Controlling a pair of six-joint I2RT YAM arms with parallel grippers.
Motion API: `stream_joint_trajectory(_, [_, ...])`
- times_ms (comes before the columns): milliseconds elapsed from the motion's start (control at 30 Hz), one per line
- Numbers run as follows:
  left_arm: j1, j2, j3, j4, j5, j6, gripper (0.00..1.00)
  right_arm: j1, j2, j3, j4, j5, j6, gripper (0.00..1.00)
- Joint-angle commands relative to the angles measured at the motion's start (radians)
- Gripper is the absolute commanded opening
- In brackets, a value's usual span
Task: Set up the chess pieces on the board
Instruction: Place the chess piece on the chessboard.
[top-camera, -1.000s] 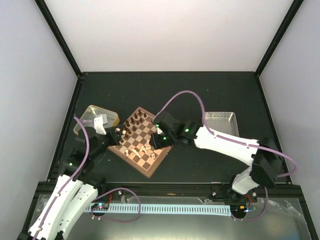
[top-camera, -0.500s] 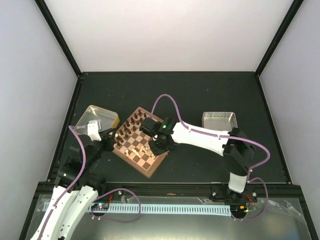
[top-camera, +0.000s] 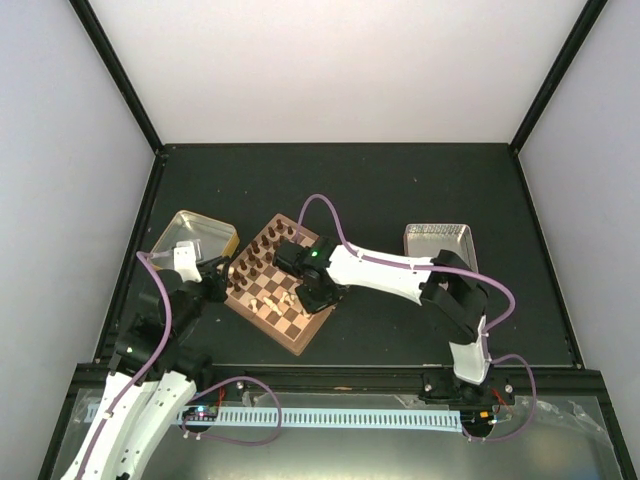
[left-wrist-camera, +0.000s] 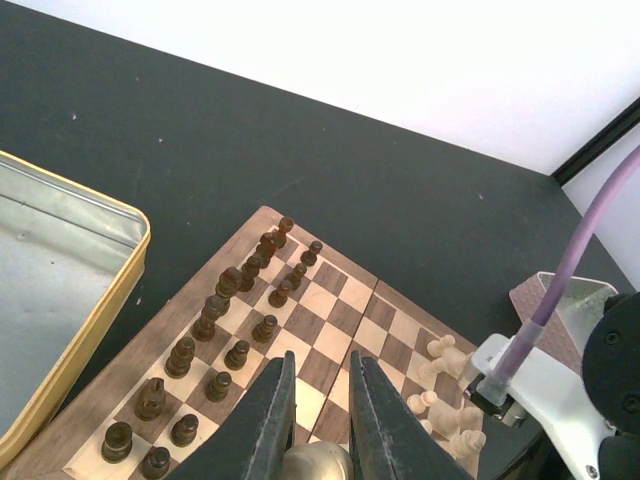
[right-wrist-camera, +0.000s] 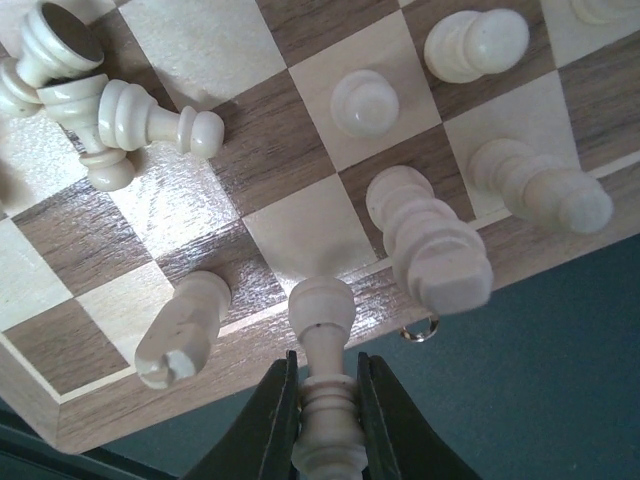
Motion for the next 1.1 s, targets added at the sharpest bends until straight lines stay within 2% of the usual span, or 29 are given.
stream_joint_trajectory(0, [0.006,0.01,0.034,0.001,-0.011,0.01,0.02,0.003,0.031,0.037,-0.008,0.013,-0.023,0.01])
stream_joint_trajectory(300, [0.006,0.012,0.034,0.002,-0.011,0.011,0.02,0.002,0.073,0.059,-0.002,0.039,-0.024,0.04])
stream_joint_trajectory(600, [0.006,0.013,0.034,-0.001,-0.012,0.01,0.02,0.003,0.071,0.068,-0.002,0.039,-0.022,0.21])
stream_joint_trajectory(767, [0.006,0.017,0.033,0.002,-0.005,0.009,0.01,0.002,0.051,0.084,-0.004,0.048,-0.008,0.26])
stream_joint_trajectory(933, [0.006,0.029,0.028,0.014,0.03,0.01,0.02,0.001,-0.04,0.082,0.012,0.098,0.032,0.33])
stream_joint_trajectory(1067, [0.005,0.046,0.015,0.071,0.119,-0.009,0.02,-0.01,-0.205,0.0,0.136,0.148,0.026,0.44])
